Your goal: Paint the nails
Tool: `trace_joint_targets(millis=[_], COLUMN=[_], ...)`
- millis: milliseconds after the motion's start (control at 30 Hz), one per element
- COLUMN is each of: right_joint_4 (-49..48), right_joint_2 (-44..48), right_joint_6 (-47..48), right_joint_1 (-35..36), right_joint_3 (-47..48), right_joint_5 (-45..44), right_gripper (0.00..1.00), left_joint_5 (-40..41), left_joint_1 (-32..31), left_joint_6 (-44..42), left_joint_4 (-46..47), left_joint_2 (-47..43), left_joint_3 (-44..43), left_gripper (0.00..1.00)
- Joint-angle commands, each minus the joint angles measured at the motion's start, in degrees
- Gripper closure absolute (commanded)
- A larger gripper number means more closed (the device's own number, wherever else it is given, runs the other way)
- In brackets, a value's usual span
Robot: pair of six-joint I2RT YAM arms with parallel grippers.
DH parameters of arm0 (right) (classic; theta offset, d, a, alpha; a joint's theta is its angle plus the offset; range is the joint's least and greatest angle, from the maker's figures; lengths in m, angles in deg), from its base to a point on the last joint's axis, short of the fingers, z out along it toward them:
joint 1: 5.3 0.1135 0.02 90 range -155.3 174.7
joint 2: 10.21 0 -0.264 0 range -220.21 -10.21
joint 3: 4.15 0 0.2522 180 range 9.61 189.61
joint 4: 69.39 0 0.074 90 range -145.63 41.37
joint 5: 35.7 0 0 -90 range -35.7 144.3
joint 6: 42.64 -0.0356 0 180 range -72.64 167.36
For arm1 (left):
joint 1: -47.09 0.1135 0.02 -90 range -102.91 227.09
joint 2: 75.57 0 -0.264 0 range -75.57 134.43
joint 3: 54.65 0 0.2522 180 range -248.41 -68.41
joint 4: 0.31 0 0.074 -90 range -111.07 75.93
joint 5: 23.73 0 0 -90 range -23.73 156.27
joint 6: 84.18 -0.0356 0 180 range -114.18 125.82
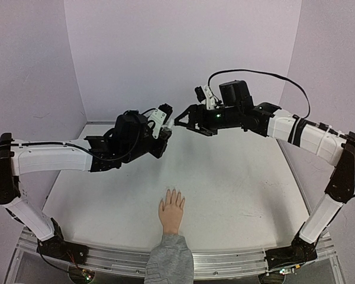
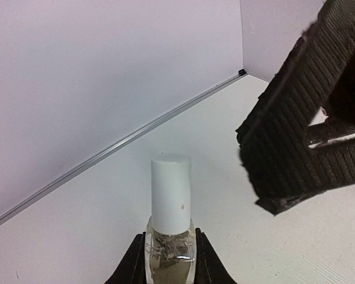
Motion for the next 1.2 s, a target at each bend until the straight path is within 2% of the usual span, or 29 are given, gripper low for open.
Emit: trace_joint_targets(millis=[0,233,367,500,533,567,633,700,733,767,833,867,933,967,1033,1167], right_joint_4=[1.60,1.82,1.77,1.67,1.55,1.43,0.93,-1.27,-3.15,-5.44,-7.18,-7.22,-7.14,-7.13,-7.13,-7.13], right_joint_2=[-2.23,-6.48,-8.35,-7.94,-7.56,-7.08,-5.90,-4.74,-4.38,-4.40,-4.94,-5.01,-4.76,-4.74,-4.63,-2.94], right_joint_6=[-1.91,-2.49,-2.76,-1.34,-0.30,1.05,4.69,9.38,11.47,12.93,16.63,18.01,19.15,19.40,19.48,20.31], right_joint_1=[1.95,3.54,3.86,3.97,3.97,3.89,3.29,1.50,0.27,-0.96,-1.89,-1.87,-1.92,-1.84,-1.88,-1.90], right_joint_3=[5.78,9.95,11.55,10.74,10.12,9.65,8.82,7.15,5.80,5.26,5.83,5.91,5.35,5.28,5.08,3.09], right_joint_5=[-7.33,-9.38,-8.60,-8.02,-7.46,-6.58,-1.15,8.83,17.28,26.00,43.61,49.20,53.05,54.23,55.44,51.74], right_gripper=[0.38,0.51,0.69,0.96,1.00,1.00,1.00,1.00,1.00,1.00,1.00,1.00,1.00,1.00,1.00,1.00], left_joint_5=[8.46,8.21,7.87,6.07,4.53,2.47,-3.90,-13.82,-21.69,-36.96,-58.38,-67.55,-81.66,-85.17,-87.31,-80.15], left_joint_1=[-1.76,-2.78,-2.99,-2.99,-2.99,-2.91,-2.43,-0.83,0.94,4.03,10.84,12.60,14.02,14.35,14.61,14.85], left_joint_6=[-1.88,-1.55,-1.60,-0.82,-0.56,-0.05,1.18,3.74,6.27,9.18,15.64,17.40,19.89,20.96,21.87,19.62], left_joint_4=[3.51,3.44,3.42,3.37,3.32,3.22,1.71,-0.32,-0.55,-0.50,0.80,1.18,1.22,1.29,1.24,1.25], left_joint_2=[1.10,1.98,1.58,-0.27,-0.96,-1.91,-3.77,-6.30,-7.93,-9.27,-10.56,-10.40,-9.22,-8.94,-8.96,-10.49], left_joint_3=[-5.37,-6.09,-5.84,-4.33,-3.79,-3.21,-2.79,-2.30,-1.55,-0.97,-0.98,-1.82,-4.66,-5.38,-5.68,-3.57], left_gripper=[1.00,1.00,1.00,1.00,1.00,1.00,1.00,1.00,1.00,1.00,1.00,1.00,1.00,1.00,1.00,1.00])
